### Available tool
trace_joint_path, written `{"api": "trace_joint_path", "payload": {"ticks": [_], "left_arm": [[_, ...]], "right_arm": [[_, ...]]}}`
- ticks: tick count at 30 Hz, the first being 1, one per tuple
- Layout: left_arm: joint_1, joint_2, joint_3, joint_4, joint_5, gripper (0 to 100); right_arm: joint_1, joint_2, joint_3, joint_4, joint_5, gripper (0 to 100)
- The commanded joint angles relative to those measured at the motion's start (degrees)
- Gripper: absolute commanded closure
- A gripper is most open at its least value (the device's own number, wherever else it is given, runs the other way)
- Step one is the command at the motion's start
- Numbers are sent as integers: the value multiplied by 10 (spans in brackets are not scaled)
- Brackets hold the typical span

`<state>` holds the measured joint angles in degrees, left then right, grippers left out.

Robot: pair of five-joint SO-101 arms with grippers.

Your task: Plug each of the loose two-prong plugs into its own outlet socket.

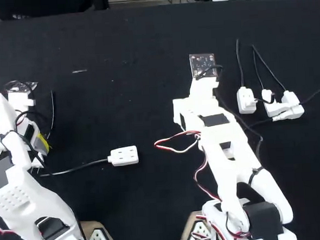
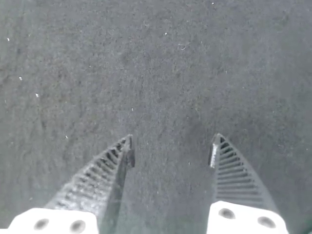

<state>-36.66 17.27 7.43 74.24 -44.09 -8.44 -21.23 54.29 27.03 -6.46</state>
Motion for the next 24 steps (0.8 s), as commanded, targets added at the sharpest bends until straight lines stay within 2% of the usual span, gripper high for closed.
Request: {"api": "trace_joint_path", "payload": {"ticks": [1,3,6,8,13,20,24], "left_arm": [[-8,-4,-8,-4,-4,793],[-9,-9,8,-3,-4,846],[-9,-11,34,-3,-4,979],[-9,-11,48,-3,-4,951],[-9,-11,48,11,-4,970],[3,-98,-63,188,-4,970],[33,-160,-66,252,-3,970]], "right_arm": [[4,-22,-4,-14,-6,755],[4,-22,-4,-14,-6,755],[4,-22,-4,-14,-6,755],[4,-22,-4,-14,-6,755],[4,-22,-4,-14,-6,755],[4,-22,-4,-14,-6,755],[4,-23,-4,-14,-6,755]]}}
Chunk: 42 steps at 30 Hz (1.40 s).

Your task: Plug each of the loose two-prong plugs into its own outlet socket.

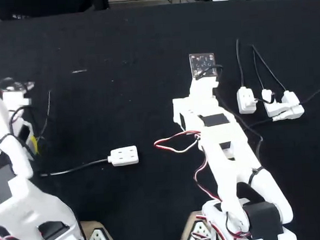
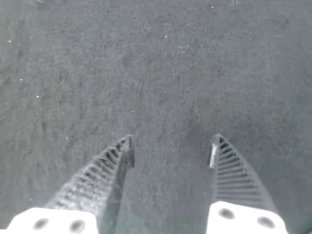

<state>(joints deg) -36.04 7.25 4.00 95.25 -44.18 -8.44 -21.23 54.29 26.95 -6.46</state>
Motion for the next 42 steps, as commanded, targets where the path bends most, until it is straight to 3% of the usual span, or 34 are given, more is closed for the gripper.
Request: {"api": "trace_joint_path", "payload": {"ticks": [1,9,15,22,28,34,42], "left_arm": [[37,-74,-25,46,0,970],[200,-207,108,3,86,970],[406,-295,185,-111,225,970],[586,-284,259,-317,280,970],[603,-225,251,-425,314,970],[600,-163,190,-450,394,966],[597,-138,115,-446,484,726]], "right_arm": [[5,-25,-4,-13,-6,755],[9,-26,-3,-13,-6,755],[51,-27,-10,-12,-10,755],[89,-27,-16,-13,-10,755],[85,-27,-16,-13,-10,755],[85,-26,-17,-13,-10,755],[85,-23,-17,-14,-10,755]]}}
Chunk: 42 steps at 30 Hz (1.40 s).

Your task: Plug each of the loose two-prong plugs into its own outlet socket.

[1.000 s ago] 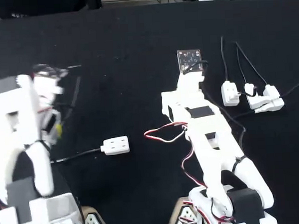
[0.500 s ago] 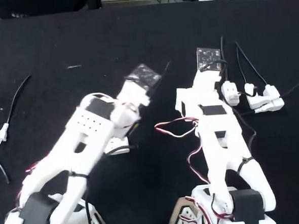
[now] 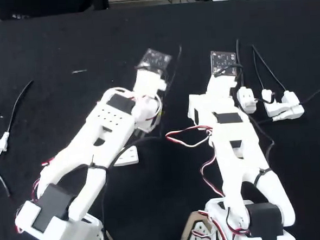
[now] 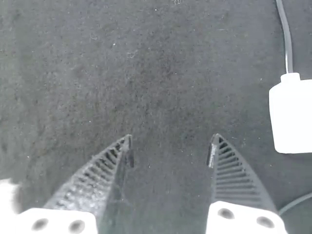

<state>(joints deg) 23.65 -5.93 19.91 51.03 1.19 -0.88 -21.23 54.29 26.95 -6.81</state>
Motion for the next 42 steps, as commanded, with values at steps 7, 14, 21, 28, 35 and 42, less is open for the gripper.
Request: {"api": "trace_joint_path", "payload": {"ticks": [7,14,21,28,35,42], "left_arm": [[-99,-40,-37,18,32,752],[-230,-55,-29,187,-26,756],[-292,-33,39,204,-74,804],[-322,-27,146,70,-69,805],[-340,-27,244,-41,-69,805],[-339,-28,254,-48,-14,805]], "right_arm": [[-4,-22,-17,-14,-5,755],[-73,-22,-12,-9,-2,755],[-146,-27,6,-8,134,755],[-159,-24,7,-13,221,754],[-152,-22,4,-21,220,755],[-149,40,-26,-74,70,755]]}}
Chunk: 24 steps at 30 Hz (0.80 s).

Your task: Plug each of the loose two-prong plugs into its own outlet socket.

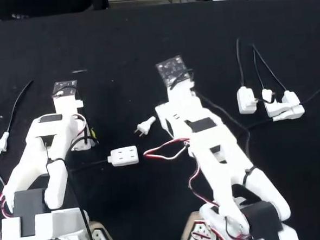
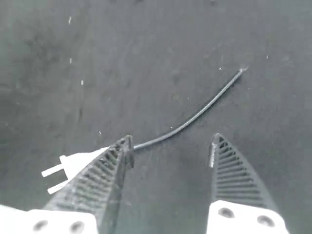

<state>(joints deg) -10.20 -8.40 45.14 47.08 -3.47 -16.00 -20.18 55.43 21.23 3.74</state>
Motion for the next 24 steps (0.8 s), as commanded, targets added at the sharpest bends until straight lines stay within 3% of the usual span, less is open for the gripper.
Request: {"api": "trace_joint_path", "payload": {"ticks": [1,4,12,24], "left_arm": [[0,-4,1,-9,40,805],[0,-4,2,-9,43,805],[0,-4,4,-9,46,805],[0,-4,5,-9,44,805]], "right_arm": [[3,56,-57,-16,-36,755],[18,141,-122,4,-40,755],[84,264,-268,88,-164,755],[63,348,-333,73,-214,755]]}}
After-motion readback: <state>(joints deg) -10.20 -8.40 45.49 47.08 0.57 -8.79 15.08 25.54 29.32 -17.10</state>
